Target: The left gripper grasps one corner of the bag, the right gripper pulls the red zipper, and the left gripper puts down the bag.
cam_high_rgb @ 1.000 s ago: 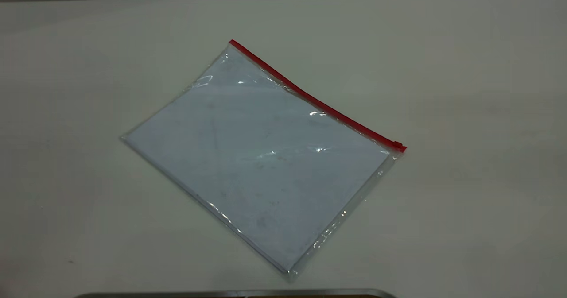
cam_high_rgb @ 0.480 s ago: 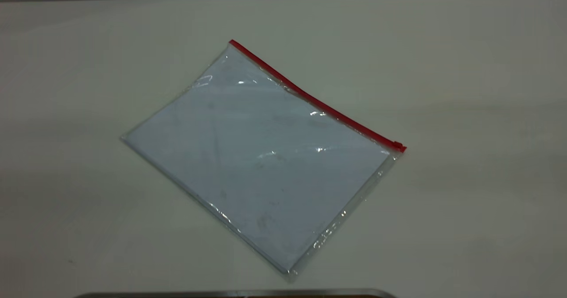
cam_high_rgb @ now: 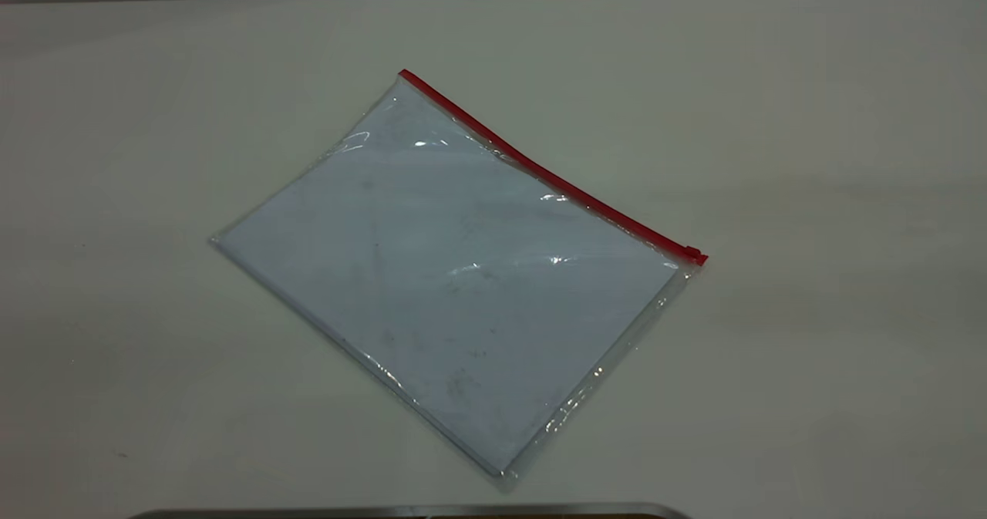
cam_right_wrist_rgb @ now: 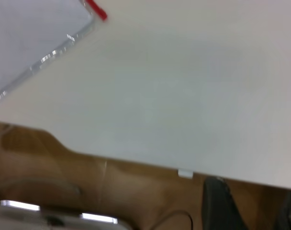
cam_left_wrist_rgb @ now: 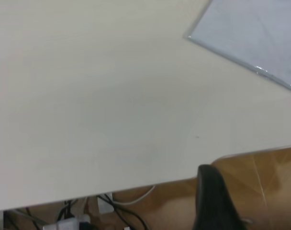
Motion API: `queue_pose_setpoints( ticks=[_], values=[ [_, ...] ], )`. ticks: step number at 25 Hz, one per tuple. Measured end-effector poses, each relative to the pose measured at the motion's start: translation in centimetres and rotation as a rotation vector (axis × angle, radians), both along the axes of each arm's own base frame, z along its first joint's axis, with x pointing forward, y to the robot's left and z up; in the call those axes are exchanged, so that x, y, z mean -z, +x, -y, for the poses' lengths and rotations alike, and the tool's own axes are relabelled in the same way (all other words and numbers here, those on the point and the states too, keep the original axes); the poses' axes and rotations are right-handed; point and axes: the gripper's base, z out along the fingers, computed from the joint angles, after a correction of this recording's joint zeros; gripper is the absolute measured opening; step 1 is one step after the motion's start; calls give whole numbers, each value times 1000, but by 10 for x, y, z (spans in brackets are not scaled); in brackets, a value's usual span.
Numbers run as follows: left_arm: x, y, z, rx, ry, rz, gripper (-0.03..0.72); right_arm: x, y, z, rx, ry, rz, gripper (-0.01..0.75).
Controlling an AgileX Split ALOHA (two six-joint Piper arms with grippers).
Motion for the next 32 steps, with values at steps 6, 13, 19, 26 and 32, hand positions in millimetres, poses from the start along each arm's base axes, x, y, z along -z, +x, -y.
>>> queue_pose_setpoints(
  ticks=[6,13,19,26,32],
  values=[
    [1,-16,2,1,9,113,483,-7,-29,8,91,38,207,385],
    [2,-20,2,2,10,135,483,-7,-53,11,95,63,360,385],
    [2,-20,2,2,10,135,483,-6,-53,11,95,63,359,384],
    [2,-20,2,2,10,135,483,-6,-53,11,95,63,359,383],
    [2,-20,2,2,10,135,483,-6,-53,11,95,63,359,383]
  ],
)
